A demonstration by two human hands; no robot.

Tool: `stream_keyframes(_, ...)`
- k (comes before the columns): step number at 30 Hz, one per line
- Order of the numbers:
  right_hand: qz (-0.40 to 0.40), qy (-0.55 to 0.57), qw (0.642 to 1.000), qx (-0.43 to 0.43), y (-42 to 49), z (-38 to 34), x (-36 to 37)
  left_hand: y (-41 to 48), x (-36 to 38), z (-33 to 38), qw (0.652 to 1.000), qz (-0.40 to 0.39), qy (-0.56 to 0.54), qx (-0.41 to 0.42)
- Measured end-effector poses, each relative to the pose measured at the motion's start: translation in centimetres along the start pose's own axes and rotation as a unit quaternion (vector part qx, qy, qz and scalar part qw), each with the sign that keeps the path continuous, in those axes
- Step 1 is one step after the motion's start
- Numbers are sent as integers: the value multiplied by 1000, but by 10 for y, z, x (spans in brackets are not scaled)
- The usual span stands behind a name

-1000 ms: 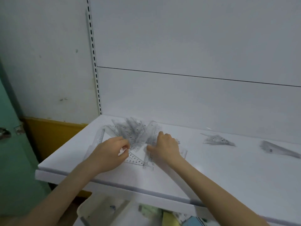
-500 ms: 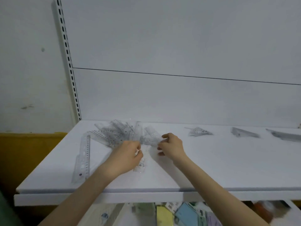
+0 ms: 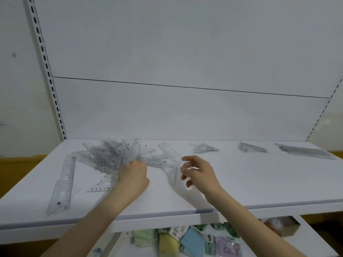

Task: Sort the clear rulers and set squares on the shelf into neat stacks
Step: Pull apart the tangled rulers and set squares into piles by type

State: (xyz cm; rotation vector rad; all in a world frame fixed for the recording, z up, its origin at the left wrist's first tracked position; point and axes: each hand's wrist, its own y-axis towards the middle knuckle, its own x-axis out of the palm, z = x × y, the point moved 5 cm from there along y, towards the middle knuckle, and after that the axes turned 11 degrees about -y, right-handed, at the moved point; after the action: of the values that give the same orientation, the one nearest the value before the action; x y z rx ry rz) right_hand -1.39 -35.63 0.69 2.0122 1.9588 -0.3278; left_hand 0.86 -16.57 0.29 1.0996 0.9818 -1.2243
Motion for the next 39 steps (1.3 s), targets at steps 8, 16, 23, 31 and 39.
stream_keyframes(8,-27,60,998,-22,-6,-3,-3,-22,-29,-9,967,98,-234,5)
stream_keyframes(16,10,33,997,-63,-18,-2,-10,-31,-40,-19,932,119,-340,49)
stream_keyframes(23,107,-66,988,-87,-28,12,-45,-21,-31,18,921,104,-361,99)
stream_keyframes(31,195,-111,970,-92,-53,47,-142,-8,-5,122,913,60,-368,163)
stream_keyframes(39,230,-207,948,-75,-66,105,-290,-6,33,283,898,29,-387,210)
